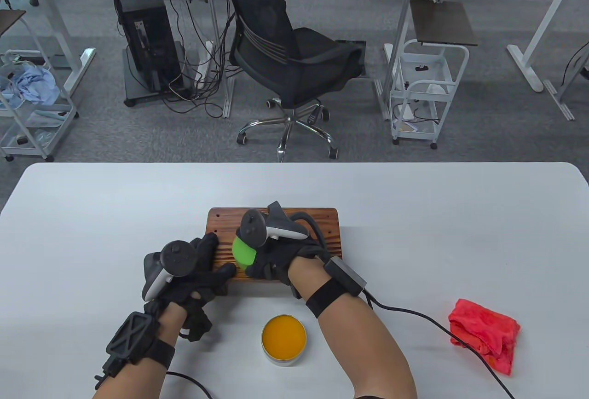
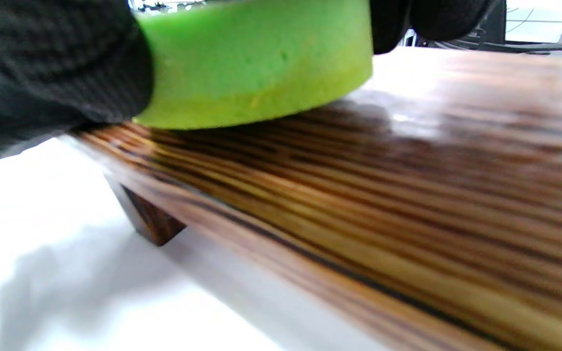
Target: Dip and apply wood wax on stool
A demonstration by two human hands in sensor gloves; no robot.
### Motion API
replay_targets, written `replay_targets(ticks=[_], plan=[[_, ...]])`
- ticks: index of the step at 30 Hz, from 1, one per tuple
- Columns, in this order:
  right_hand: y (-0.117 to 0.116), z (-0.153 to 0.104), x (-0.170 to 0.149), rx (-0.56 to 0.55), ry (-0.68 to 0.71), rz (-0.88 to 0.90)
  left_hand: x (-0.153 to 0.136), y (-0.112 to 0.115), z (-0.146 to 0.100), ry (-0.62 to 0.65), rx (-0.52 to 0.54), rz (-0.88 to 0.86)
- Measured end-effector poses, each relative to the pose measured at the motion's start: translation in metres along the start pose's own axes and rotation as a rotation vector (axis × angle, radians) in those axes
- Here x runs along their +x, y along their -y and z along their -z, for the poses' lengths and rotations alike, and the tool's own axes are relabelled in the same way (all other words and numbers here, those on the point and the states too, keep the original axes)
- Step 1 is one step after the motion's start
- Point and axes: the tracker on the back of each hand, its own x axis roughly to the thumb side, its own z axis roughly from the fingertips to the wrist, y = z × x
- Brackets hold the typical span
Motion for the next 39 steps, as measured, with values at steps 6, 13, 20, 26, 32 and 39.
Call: replay_targets(ticks=[6, 13, 20, 26, 32, 39], plan=[[0.002, 0.013, 0.009, -0.015, 0.003, 0.022, 0.000, 0.000, 0.000, -0.001, -0.001, -0.003], [0.007, 0.013, 0.008, 0.007, 0.018, 0.007, -0.001, 0.000, 0.000, 0.001, -0.003, -0.004], [0.007, 0.020, 0.015, -0.001, 0.048, 0.002, -0.001, 0.000, 0.000, 0.004, -0.007, -0.005], [0.010, 0.029, 0.015, 0.003, 0.019, 0.025, -0.001, 0.000, 0.000, 0.003, -0.006, -0.006], [0.012, 0.025, 0.011, 0.021, 0.037, 0.023, -0.002, 0.000, 0.000, 0.003, -0.006, -0.009], [0.012, 0.031, 0.018, -0.004, 0.028, 0.035, -0.002, 0.000, 0.000, 0.004, -0.011, -0.008]])
